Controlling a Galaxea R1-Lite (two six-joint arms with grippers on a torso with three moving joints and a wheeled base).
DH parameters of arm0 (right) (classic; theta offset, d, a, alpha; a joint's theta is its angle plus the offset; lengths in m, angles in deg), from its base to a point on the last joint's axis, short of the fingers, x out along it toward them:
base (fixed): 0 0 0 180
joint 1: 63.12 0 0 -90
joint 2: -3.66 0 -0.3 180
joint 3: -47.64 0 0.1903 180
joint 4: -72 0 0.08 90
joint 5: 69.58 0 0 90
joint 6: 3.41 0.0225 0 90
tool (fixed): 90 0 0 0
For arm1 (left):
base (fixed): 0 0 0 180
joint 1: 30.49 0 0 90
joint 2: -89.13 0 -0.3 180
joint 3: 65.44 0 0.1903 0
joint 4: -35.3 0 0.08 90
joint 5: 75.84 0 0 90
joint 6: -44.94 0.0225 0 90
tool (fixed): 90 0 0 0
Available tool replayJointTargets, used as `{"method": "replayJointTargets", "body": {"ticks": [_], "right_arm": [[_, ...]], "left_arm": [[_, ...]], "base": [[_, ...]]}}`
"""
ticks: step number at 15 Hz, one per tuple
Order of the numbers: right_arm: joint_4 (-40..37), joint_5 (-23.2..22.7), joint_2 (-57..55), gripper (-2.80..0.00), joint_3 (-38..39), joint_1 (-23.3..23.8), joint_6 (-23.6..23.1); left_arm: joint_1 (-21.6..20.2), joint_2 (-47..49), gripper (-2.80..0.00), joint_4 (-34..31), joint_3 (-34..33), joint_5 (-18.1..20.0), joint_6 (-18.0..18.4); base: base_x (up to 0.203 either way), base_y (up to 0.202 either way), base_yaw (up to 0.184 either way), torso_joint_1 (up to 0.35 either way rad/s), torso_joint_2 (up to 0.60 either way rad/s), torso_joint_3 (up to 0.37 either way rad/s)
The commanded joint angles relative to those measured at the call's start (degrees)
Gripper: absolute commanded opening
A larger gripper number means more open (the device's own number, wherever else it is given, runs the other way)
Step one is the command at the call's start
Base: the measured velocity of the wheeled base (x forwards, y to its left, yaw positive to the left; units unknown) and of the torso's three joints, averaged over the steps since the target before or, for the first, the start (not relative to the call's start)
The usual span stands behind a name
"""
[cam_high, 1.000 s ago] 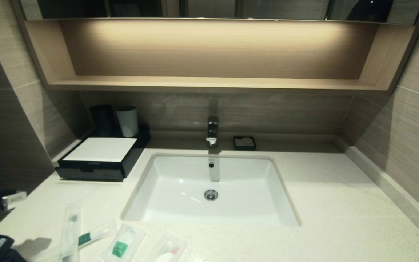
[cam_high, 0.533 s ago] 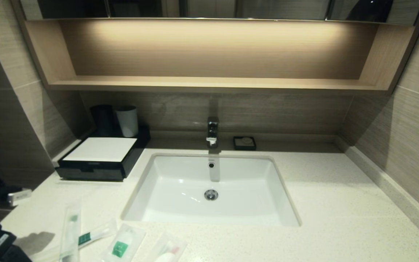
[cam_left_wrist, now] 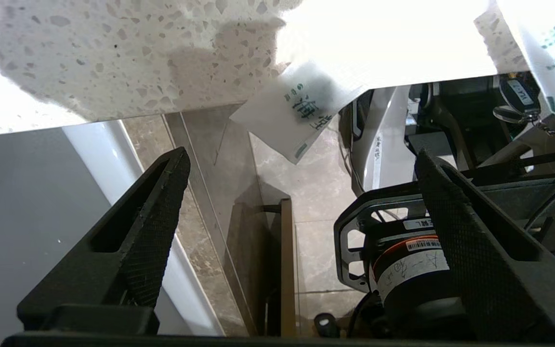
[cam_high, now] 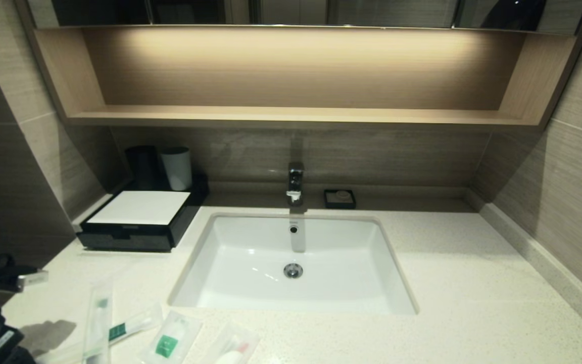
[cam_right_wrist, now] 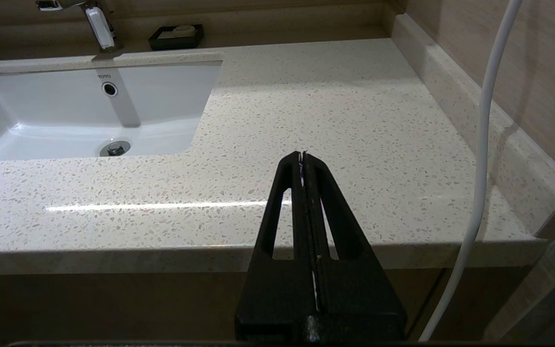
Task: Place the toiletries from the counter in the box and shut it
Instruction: Open the drawer
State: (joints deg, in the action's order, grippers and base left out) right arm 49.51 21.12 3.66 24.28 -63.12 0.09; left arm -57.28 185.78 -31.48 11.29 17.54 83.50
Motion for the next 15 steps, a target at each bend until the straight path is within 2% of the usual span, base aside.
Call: {"method": "replayJointTargets", "body": {"ticks": [1,15], "right_arm": [[0.0,0.0,-0.1,-2.8,0.0,-0.1,0.0],[0.1,0.0,-0.1,-2.8,0.0,0.0,0.0]], "left_arm": [[0.1,1.7,0.0,-0.3,0.1,0.0,0.2],[1.8,4.3,0.0,1.6,0.8,0.2,-0.2]], "base": [[0.0,0.0,0.0,0.0,0.0,0.0],[0.0,0.0,0.0,0.0,0.0,0.0]]}}
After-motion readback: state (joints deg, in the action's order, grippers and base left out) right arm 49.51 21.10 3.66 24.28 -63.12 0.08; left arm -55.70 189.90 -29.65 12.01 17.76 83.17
